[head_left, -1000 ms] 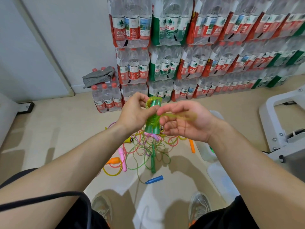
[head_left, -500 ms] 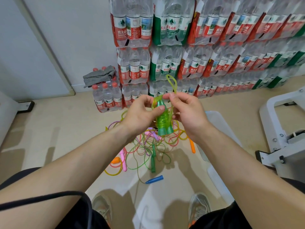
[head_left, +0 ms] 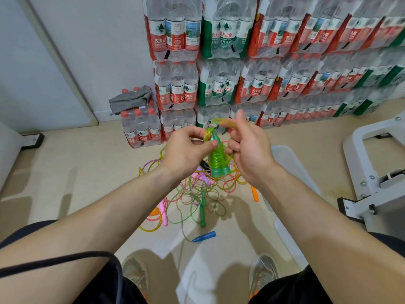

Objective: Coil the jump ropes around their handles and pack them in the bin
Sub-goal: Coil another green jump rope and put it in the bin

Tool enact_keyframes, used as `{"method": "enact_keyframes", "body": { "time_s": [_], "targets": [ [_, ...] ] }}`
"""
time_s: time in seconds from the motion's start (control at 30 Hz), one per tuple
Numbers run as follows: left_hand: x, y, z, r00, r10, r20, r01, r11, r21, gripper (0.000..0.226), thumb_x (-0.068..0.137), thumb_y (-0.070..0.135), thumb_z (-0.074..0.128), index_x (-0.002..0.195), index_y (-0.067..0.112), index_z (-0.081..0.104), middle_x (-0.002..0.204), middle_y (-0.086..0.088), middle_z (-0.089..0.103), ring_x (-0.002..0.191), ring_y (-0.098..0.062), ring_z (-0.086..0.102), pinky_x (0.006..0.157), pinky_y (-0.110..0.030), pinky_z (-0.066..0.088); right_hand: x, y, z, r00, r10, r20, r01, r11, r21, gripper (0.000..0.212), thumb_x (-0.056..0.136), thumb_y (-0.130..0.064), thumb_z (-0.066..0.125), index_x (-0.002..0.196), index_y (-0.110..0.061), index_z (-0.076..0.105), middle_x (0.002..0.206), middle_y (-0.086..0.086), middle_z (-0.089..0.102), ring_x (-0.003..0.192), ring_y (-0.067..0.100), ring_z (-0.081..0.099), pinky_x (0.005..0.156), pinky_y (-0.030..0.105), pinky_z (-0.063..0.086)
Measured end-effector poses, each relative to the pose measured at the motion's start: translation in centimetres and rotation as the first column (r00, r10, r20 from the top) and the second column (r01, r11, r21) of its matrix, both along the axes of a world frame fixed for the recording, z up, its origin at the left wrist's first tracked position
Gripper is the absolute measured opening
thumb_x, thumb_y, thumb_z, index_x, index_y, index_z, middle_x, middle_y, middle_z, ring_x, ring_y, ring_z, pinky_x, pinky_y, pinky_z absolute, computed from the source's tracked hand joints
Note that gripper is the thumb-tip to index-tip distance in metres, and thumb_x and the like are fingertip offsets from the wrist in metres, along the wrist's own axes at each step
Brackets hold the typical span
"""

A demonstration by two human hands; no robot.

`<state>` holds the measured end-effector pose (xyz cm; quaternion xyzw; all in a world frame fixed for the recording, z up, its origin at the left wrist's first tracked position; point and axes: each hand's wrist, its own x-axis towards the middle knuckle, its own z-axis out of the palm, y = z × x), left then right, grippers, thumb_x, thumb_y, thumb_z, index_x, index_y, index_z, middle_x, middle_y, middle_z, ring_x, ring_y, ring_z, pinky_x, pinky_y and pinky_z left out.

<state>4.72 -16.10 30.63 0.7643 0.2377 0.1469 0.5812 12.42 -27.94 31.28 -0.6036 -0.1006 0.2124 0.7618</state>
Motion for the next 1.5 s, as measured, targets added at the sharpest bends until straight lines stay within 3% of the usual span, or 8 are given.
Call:
{"method": "enact_keyframes", "body": {
  "time_s": [0.17,0.37,0.63,0.8,0.93,1.03,1.33,1.5],
  "targets": [
    [0.0,0.5,-0.1,0.998,-0.019,0.058,0.031,0.979,-0.202,0.012,0.094,0.015,0.069,0.093,0.003,0.071,0.076,-0.003,0.073,0.074,-0.014,0.07,0.089,-0.04,0.06,-0.3,-0.3,-0.1,0.977,-0.033,0.21,0.065,0.987,-0.146,0.024,0.104,-0.021,0.055,0.092,-0.011,0.072,0.044,-0.015,0.04,0.047,0.006,0.035,0.053,0.025,0.036],
    [0.1,0.1,0.0,1.0,-0.01,0.027,0.02,0.911,-0.412,0.012,0.099,0.013,0.061,0.093,0.007,0.07,0.096,-0.011,0.074,0.089,-0.02,0.071,0.084,-0.032,0.059,0.4,-0.6,-0.8,0.936,-0.091,0.341,0.188,0.947,-0.262,0.024,0.098,-0.032,0.063,0.089,-0.016,0.077,0.055,-0.008,0.056,0.053,0.011,0.05,0.06,0.036,0.045],
    [0.4,0.3,-0.1,0.996,0.073,-0.048,-0.087,0.843,-0.531,0.009,0.098,0.01,0.061,0.099,0.005,0.068,0.077,-0.001,0.073,0.061,-0.01,0.068,0.072,-0.027,0.06,-0.3,-0.3,-1.0,0.862,0.01,0.506,0.172,0.935,-0.311,0.012,0.096,-0.013,0.066,0.105,-0.013,0.074,0.07,-0.007,0.067,0.052,0.007,0.06,0.053,0.026,0.052],
    [0.4,0.6,-0.3,0.995,0.077,-0.06,-0.097,0.828,-0.553,0.009,0.099,0.01,0.06,0.098,0.005,0.067,0.061,0.004,0.072,0.059,-0.011,0.069,0.076,-0.03,0.059,-0.6,-0.3,-1.0,0.766,0.077,0.639,0.222,0.9,-0.375,0.003,0.092,-0.016,0.072,0.091,-0.017,0.074,0.073,-0.008,0.069,0.058,0.006,0.066,0.06,0.024,0.055],
    [0.5,0.8,-0.6,0.992,0.104,-0.066,-0.123,0.844,-0.522,0.02,0.097,0.012,0.063,0.112,-0.001,0.068,0.098,-0.017,0.073,0.071,-0.019,0.068,0.07,-0.029,0.062,-1.0,-0.1,-1.4,0.592,0.125,0.796,0.319,0.871,-0.373,0.004,0.091,-0.015,0.071,0.087,-0.015,0.074,0.08,-0.002,0.069,0.066,0.009,0.06,0.065,0.023,0.05],
    [0.5,0.7,-0.7,0.992,0.113,-0.052,-0.124,0.851,-0.51,0.022,0.096,0.013,0.066,0.113,-0.001,0.069,0.108,-0.024,0.069,0.075,-0.021,0.069,0.066,-0.027,0.06,-1.3,0.0,-1.4,0.54,0.062,0.839,0.388,0.866,-0.314,0.004,0.09,-0.012,0.07,0.087,-0.013,0.073,0.08,-0.003,0.066,0.064,0.007,0.056,0.063,0.013,0.044],
    [0.2,0.5,-0.7,0.995,0.085,-0.043,-0.095,0.853,-0.513,0.014,0.098,0.01,0.06,0.106,0.006,0.07,0.094,-0.009,0.072,0.071,-0.022,0.069,0.072,-0.032,0.062,-1.0,0.1,-2.3,0.536,0.134,0.833,0.37,0.85,-0.375,0.006,0.09,-0.007,0.067,0.088,-0.009,0.072,0.081,-0.008,0.061,0.077,0.01,0.055,0.071,0.022,0.043],
    [0.0,0.4,-0.6,0.995,0.094,-0.033,-0.098,0.875,-0.474,0.02,0.098,-0.001,0.053,0.093,0.012,0.067,0.076,-0.004,0.073,0.066,-0.024,0.072,0.06,-0.031,0.061,-0.8,0.2,-2.1,0.615,0.121,0.779,0.355,0.84,-0.411,0.007,0.092,-0.01,0.067,0.089,-0.01,0.073,0.08,-0.006,0.066,0.075,0.013,0.061,0.071,0.026,0.048]
  ]
}}
